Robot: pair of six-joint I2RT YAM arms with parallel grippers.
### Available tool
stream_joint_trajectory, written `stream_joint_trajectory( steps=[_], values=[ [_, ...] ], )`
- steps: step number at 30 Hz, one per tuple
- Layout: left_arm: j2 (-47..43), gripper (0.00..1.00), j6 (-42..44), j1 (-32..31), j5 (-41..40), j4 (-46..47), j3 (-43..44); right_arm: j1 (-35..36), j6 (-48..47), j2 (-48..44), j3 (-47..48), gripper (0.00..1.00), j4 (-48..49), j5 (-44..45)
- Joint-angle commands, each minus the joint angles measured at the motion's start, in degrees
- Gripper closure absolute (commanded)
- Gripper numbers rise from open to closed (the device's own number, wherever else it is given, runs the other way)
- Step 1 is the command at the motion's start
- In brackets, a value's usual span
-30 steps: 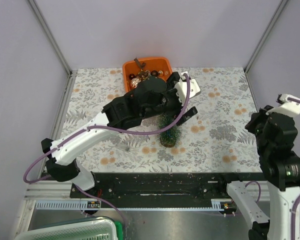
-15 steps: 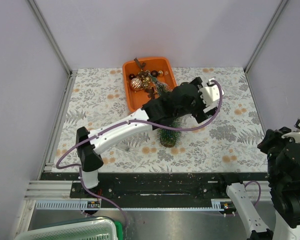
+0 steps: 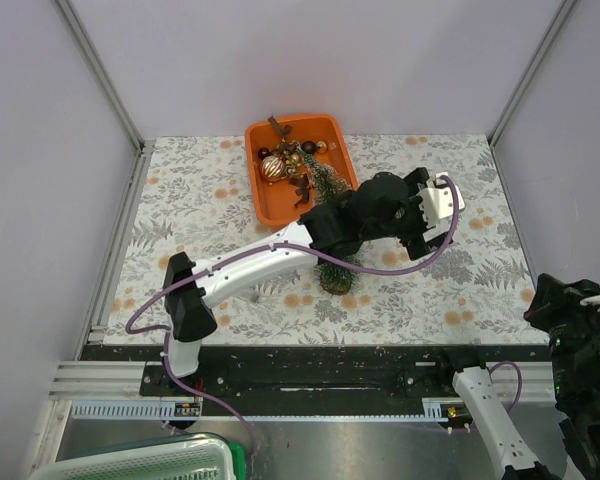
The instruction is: Decorate the small christmas tree
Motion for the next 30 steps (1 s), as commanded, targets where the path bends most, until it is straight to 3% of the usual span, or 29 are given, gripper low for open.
stream_joint_trajectory(
  steps=[1,5,9,14,21,30],
  values=[
    [2.69,0.01,0.6,-0.16,5.63,8.38,1.99,0.58,1.77,-1.47,1.09,1.0,-1.53,-5.72],
    [3.14,0.01,3.41,-1.21,-5.07,21.37,-1.51,0.67,1.69,-2.09,2.23,1.0,-3.38,-7.13],
    [1.73,0.01,8.24,-2.53,-6.4,26.67,-6.35,0.84,1.78,-2.27,3.29,1.0,-4.26,-8.62],
    [2.25,0.01,8.78,-3.59,-4.38,25.88,-6.89,1.28,2.3,-2.53,3.9,1.0,-4.26,-10.46],
    [3.14,0.07,13.6,-4.99,-15.19,40.19,-9.25,1.72,3.09,-3.06,3.64,1.0,-4.44,-13.19],
    [3.57,0.07,14.84,-5.26,-12.73,36.86,-10.32,2.07,3.18,-2.97,5.22,1.0,-4.44,-14.16]
  ],
)
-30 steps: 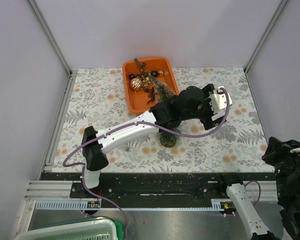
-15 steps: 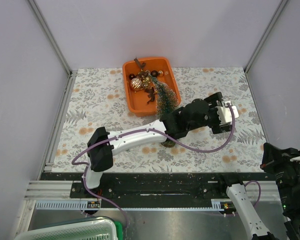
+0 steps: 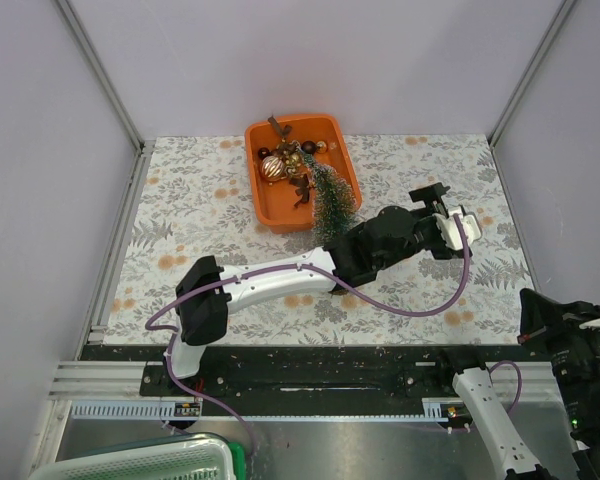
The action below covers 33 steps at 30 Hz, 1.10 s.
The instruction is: Decorate the small christmas tree
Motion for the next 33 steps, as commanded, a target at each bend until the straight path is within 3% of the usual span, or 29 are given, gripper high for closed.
stream_joint_trajectory(
  steps=[1,5,15,17,21,28,33],
  values=[
    [0.14,0.09,1.84,-0.34,-2.53,5.33,0.31,0.67,0.32,0.0,2.49,1.0,-0.04,-1.35],
    [1.38,0.18,3.07,0.01,-4.12,3.86,2.24,0.85,0.23,0.18,3.46,1.0,-0.13,-1.35],
    [-0.38,0.68,-0.97,0.36,-1.83,-4.23,2.24,1.2,0.23,0.71,5.22,1.0,-0.22,-1.61],
    [-1.43,0.83,-1.41,0.36,-1.49,-5.46,2.15,1.2,0.05,0.88,5.04,1.0,-0.14,-1.53],
    [-4.76,1.0,-5.35,0.28,0.53,-12.56,1.98,1.29,-0.3,1.41,4.34,1.0,-0.22,-0.74],
    [-14.52,1.0,-14.05,-0.95,4.31,-24.79,-4.61,1.29,-1.09,1.76,1.97,1.0,1.62,-0.21],
    [-19.97,1.0,-20.21,-2.18,6.25,-31.65,-6.98,1.2,-0.91,2.11,-0.23,1.0,7.23,-4.68]
  ],
)
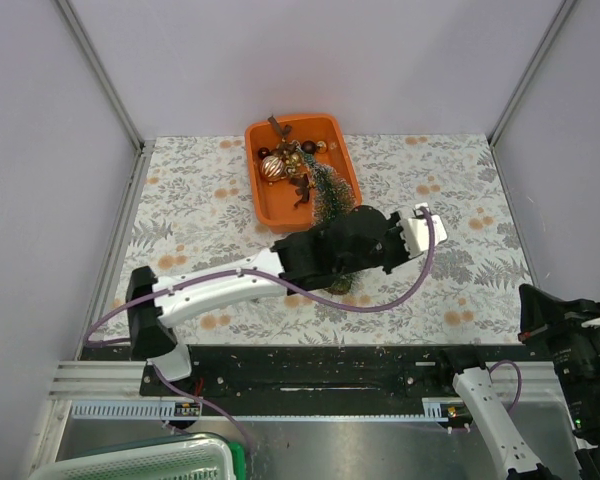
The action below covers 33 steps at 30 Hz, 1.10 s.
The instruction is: Decorate the small christmas tree
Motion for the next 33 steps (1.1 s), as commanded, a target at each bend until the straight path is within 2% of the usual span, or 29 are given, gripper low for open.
stream_joint_trajectory(
  steps=[1,10,15,21,26,33],
  values=[
    [-7.32,1.0,-7.78,-1.66,2.73,-5.82,-2.11,0.59,-0.56,1.96,-2.55,1.0,8.07,-6.08],
    [-15.06,1.0,-12.27,-2.98,2.9,-7.41,-12.31,0.59,-4.68,6.62,-6.15,1.0,19.41,-17.43],
    [-18.31,1.0,-12.01,-2.98,4.75,-10.92,-13.19,0.59,-8.99,8.72,-8.71,1.0,30.74,-22.79],
    [-24.2,1.0,-9.72,-2.72,3.09,-13.04,-18.89,0.59,-12.95,17.06,-8.45,1.0,44.98,-32.19],
    [-29.47,1.0,-10.51,-0.26,0.28,-10.93,-25.75,0.59,-14.45,23.74,-8.44,1.0,56.93,-40.36],
    [-35.01,1.0,-11.74,6.15,-4.21,-6.54,-32.08,0.68,-11.55,35.52,-5.02,1.0,68.01,-50.74]
  ],
)
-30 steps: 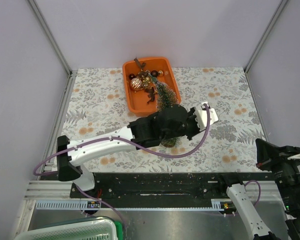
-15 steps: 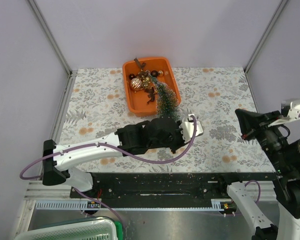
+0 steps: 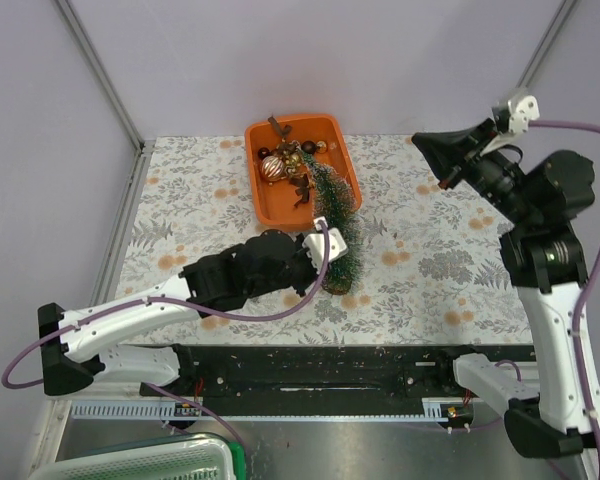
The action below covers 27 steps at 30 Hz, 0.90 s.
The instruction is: Decorate the small christmas tree
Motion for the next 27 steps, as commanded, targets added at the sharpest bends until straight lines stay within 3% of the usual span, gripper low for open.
stream_joint_trajectory(
  steps=[1,4,12,27],
  values=[
    [-3.76,1.0,-0.97,3.14,-4.34,5.53,-2.32,0.46,1.83,6.39,3.77,1.0,13.64,-9.74],
    [-5.87,1.0,-1.84,5.16,-5.05,6.41,-4.16,2.12,1.92,10.96,5.96,1.0,18.04,-11.77],
    [-9.39,1.0,-5.01,10.61,-4.87,7.82,-8.29,11.61,-5.81,22.39,13.87,1.0,17.52,-8.96],
    [-12.99,1.0,-5.8,15.53,-5.4,9.31,-14.89,14.08,-7.84,43.31,24.42,1.0,19.1,-6.59]
  ],
)
